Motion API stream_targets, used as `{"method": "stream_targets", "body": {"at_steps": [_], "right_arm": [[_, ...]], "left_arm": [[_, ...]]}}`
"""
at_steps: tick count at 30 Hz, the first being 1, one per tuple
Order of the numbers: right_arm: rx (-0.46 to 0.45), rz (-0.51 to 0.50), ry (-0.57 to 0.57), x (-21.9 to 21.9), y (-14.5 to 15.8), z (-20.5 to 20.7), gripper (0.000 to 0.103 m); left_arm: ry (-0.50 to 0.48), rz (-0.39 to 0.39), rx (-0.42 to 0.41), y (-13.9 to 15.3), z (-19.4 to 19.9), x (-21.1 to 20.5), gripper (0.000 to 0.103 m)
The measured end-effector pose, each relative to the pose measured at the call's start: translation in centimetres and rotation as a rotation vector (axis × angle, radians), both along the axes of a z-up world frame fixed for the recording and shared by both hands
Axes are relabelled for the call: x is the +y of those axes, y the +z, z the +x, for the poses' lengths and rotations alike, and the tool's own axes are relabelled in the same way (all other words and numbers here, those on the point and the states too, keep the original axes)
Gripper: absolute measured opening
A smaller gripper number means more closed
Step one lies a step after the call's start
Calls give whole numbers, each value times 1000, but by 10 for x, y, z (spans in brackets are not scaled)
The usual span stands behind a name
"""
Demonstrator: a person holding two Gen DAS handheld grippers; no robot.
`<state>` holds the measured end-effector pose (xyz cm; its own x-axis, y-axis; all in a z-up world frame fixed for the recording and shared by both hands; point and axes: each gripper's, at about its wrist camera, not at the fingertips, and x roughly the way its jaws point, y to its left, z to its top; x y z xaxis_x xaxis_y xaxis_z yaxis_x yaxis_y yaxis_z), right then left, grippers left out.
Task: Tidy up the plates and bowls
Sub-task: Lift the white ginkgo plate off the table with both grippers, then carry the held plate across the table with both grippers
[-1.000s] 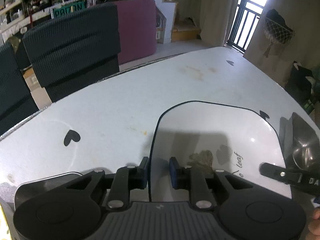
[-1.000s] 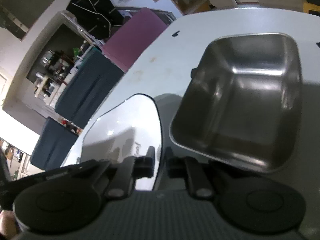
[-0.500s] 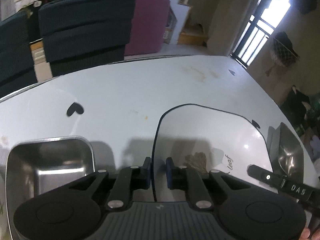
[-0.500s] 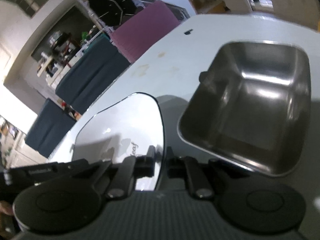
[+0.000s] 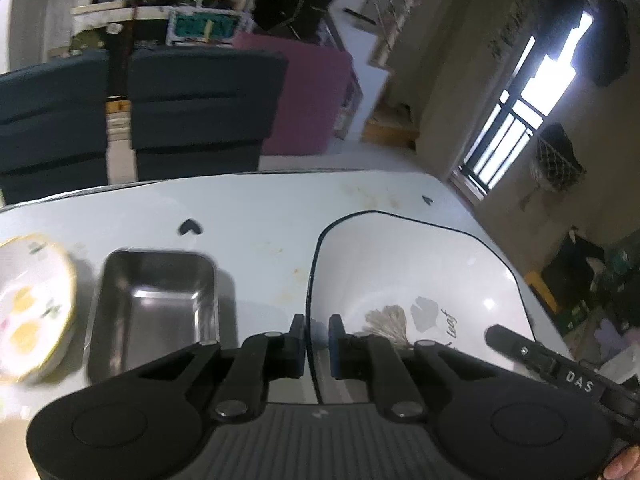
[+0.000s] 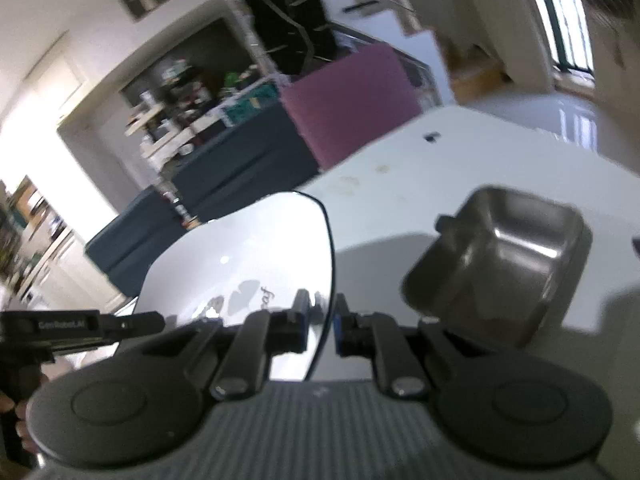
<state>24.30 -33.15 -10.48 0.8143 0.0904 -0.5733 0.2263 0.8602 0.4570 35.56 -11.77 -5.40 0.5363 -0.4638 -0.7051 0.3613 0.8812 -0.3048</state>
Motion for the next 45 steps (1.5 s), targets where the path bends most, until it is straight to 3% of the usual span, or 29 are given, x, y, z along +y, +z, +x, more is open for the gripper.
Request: {"method": "stream_targets", "body": {"at_steps": [10, 17, 26, 29, 32, 38, 45], "right_arm": [[-20, -29, 130, 28, 76, -50, 14], [18, -123, 247, 59, 112, -78, 14], [103, -138, 335, 78, 75, -111, 15], [187, -107, 339, 79, 52, -111, 16], [193, -192, 372, 89, 44, -114, 16], [274, -247, 378, 102, 25, -97, 16], [321, -356, 445, 126, -8, -89, 17]], "left_arm": [[142, -34, -44, 66, -120, 51, 11], [245, -108, -33, 68, -196, 91, 11], [298, -107, 19, 17, -256, 109, 11], [300, -123, 36, -8, -267, 110, 12], [319, -145, 63, -31, -275, 109, 12], [325, -148, 131, -59, -271, 107, 13], [331, -73, 171, -78, -255, 103, 15]]}}
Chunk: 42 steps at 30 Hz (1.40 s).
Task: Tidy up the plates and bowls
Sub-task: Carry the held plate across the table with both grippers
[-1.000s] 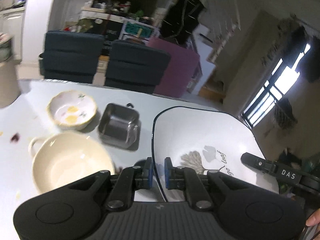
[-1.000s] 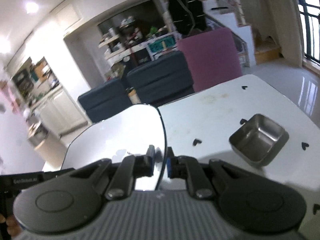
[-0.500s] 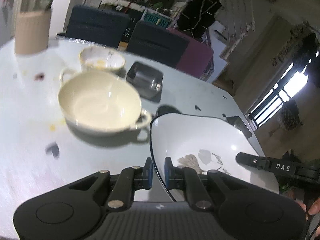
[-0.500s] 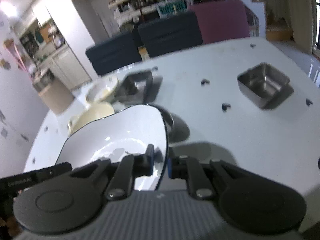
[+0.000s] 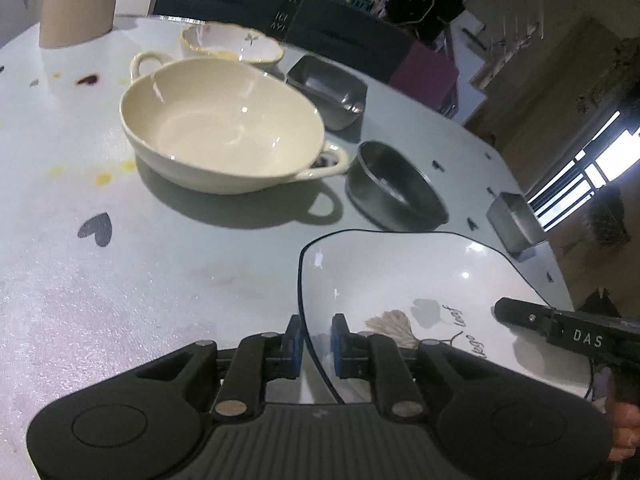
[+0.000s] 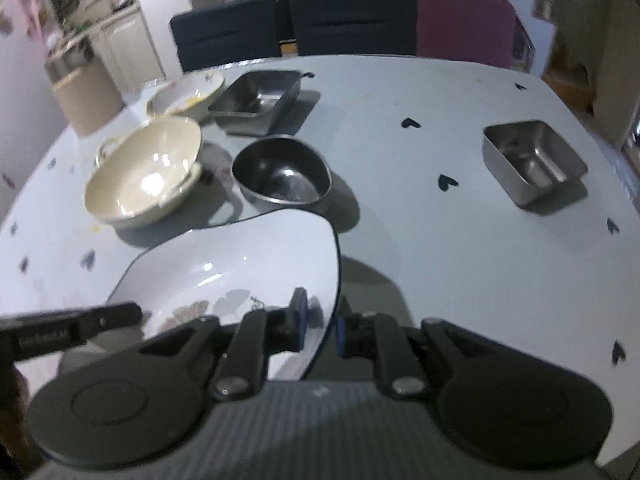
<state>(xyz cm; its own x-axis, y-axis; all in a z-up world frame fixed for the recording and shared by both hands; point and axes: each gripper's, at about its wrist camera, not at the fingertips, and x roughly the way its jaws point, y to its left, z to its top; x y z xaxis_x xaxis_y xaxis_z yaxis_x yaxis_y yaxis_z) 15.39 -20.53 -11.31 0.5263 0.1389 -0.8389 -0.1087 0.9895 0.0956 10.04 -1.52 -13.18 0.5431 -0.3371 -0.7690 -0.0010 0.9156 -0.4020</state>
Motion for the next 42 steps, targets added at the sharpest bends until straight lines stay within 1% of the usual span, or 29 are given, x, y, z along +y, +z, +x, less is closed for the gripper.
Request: {"method": "stream_targets", "body": {"at_steps": [4, 11, 14, 21, 27, 31, 37, 42], "right_arm": [[39, -19, 8, 4, -12, 3, 18], [53, -20, -1, 0, -13, 5, 18], [61, -14, -12, -4, -13, 7, 18], [101, 23, -42, -14, -18, 12, 20], [162, 82, -56, -21, -26, 17, 21], [177, 58, -40, -18, -31, 18, 23], [221, -33, -8, -9, -43, 16, 25], [219, -57, 3, -3, -46, 15, 25]], "left_arm": [[-7, 10, 24, -9, 6, -2, 16], [-1, 15, 14, -11, 17, -4, 15], [-15, 27, 16, -10, 17, -7, 16], [-25, 34, 14, -10, 19, -10, 15], [-20, 44, 42, -15, 22, -10, 15], [-29, 50, 37, -15, 22, -12, 14], [-35, 62, 24, -13, 24, -14, 13], [-38, 63, 21, -13, 23, -13, 13]]}}
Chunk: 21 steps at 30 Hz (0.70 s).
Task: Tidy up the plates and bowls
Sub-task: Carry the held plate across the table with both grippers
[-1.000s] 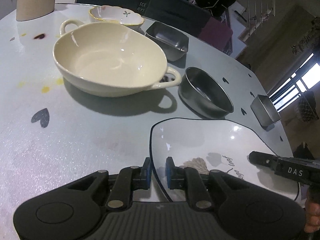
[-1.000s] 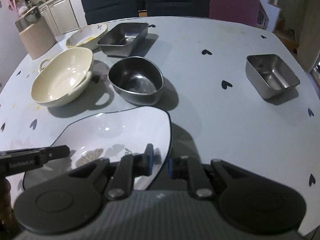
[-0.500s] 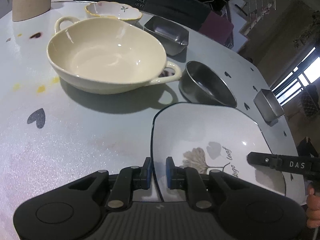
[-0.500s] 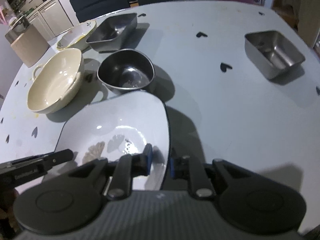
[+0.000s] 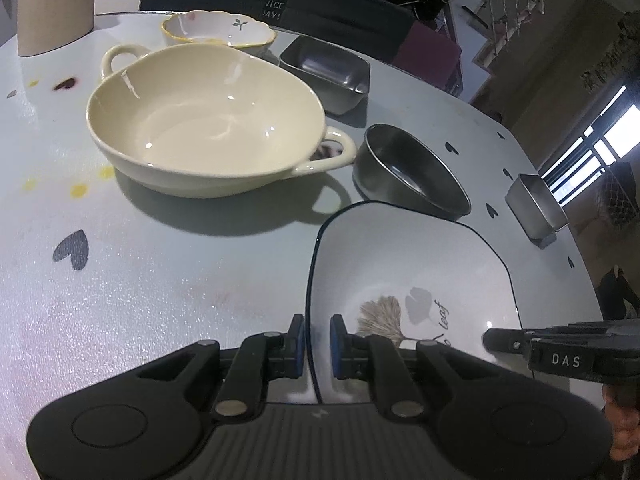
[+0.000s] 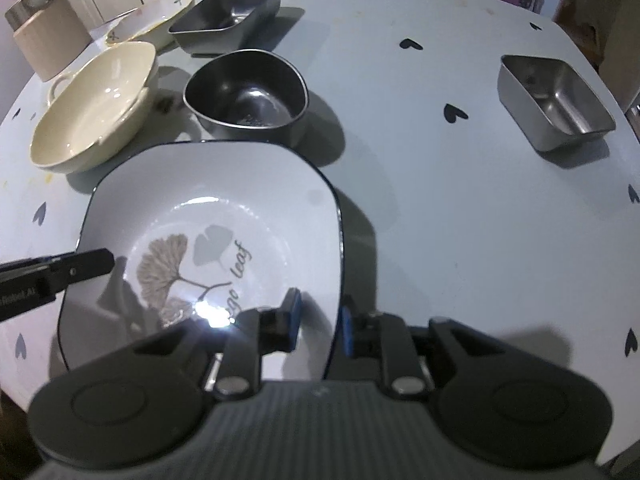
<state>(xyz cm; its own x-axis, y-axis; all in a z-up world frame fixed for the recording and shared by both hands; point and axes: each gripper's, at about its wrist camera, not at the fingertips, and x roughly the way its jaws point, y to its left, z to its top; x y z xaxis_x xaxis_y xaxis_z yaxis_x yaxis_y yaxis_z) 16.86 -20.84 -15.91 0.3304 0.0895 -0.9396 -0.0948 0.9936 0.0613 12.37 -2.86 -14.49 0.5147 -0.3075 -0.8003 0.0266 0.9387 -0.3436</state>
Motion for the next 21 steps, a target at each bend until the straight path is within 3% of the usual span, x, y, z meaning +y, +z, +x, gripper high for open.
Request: {"method": "stream_targets", "body": {"at_steps": [21], "right_arm": [[-45, -36, 23, 1, 2, -6, 27]], "left_arm": [[-48, 73, 3, 4, -3, -8, 14]]}}
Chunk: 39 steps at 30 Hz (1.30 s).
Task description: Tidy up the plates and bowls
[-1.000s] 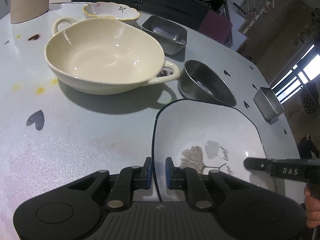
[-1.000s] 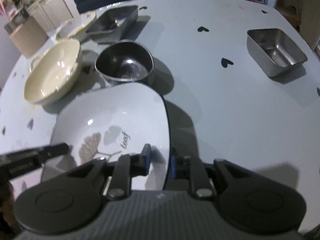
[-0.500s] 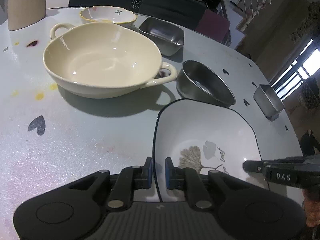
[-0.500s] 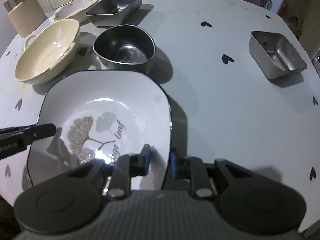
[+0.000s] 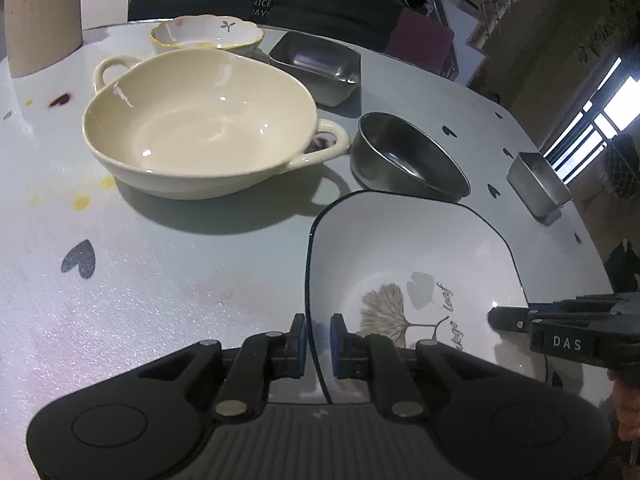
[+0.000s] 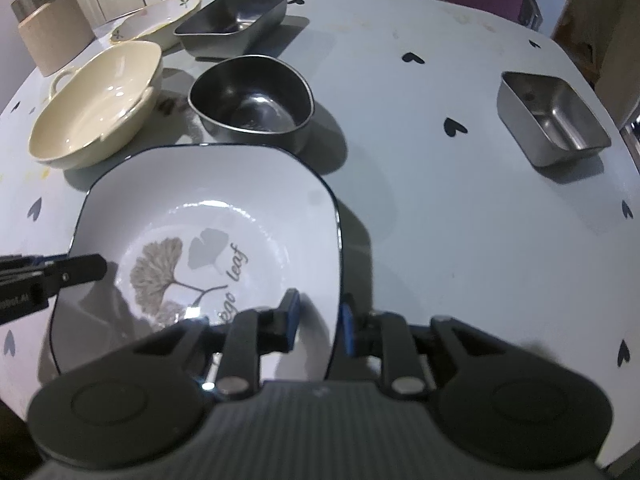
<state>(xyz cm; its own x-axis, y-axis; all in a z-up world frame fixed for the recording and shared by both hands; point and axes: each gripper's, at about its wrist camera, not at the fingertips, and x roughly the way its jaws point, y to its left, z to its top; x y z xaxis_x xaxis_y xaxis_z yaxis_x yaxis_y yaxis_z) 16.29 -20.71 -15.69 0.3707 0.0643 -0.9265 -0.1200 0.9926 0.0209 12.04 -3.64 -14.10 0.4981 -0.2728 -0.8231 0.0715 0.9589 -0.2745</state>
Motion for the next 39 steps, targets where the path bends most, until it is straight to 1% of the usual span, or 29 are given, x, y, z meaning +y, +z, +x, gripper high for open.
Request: {"method": "stream_targets", "body": {"at_steps": [1, 3, 5, 6, 7, 8, 9, 10, 11, 12, 14, 16, 18, 19, 23, 26, 28, 31, 34, 37, 39], "right_arm": [[0, -3, 5, 0, 0, -1, 28], [5, -3, 14, -1, 0, -2, 30], [3, -3, 16, -1, 2, -4, 36], [-1, 0, 17, -2, 3, -6, 39], [-7, -2, 14, -2, 4, -7, 47], [-13, -5, 11, -3, 5, -8, 52], [-19, -5, 7, -4, 6, -9, 54], [-22, -1, -1, -5, 8, -10, 60], [-25, 4, -8, -6, 9, -12, 66], [-30, 10, -14, -8, 11, -13, 70], [-42, 26, -15, -11, 14, -16, 85], [-45, 25, -22, -15, 15, -20, 92], [-36, 29, -26, -19, 17, -22, 98], [-34, 32, -28, -21, 18, -24, 103], [-80, 35, -27, -22, 28, -29, 103], [-135, 44, -22, -21, 43, -32, 103], [-192, 72, -17, -20, 57, -35, 103], [-291, 122, -13, -17, 78, -40, 103], [-378, 153, -4, -11, 96, -40, 103], [-438, 192, 4, -2, 108, -33, 103], [-456, 230, 2, 2, 113, -26, 103]], "left_arm": [[-1, 9, 6, 0, 0, -1, 16], [-2, 21, 38, 0, -1, -2, 31], [-11, 29, 50, -2, -3, -4, 38], [-14, 38, 57, -2, -5, -5, 43], [-16, 45, 60, -3, -6, -5, 51], [-18, 50, 61, -2, -7, -6, 54], [-18, 54, 61, -2, -9, -6, 62], [-17, 57, 60, 0, -11, -6, 71], [-17, 57, 60, 1, -12, -5, 76], [-14, 54, 57, 2, -14, -5, 82], [-14, 47, 45, 5, -18, -4, 86], [-15, 57, 37, 9, -23, -4, 93], [-17, 73, 24, 13, -27, -5, 95], [-20, 78, 16, 15, -29, -5, 96], [-42, 77, -20, 30, -36, -5, 101], [-56, 82, -66, 52, -39, -1, 102], [-50, 98, -104, 69, -40, 5, 103], [-16, 136, -157, 97, -35, 18, 103], [29, 126, -206, 119, -24, 39, 103], [77, 132, -239, 134, -8, 61, 103], [104, 150, -265, 141, 4, 75, 103]]}}
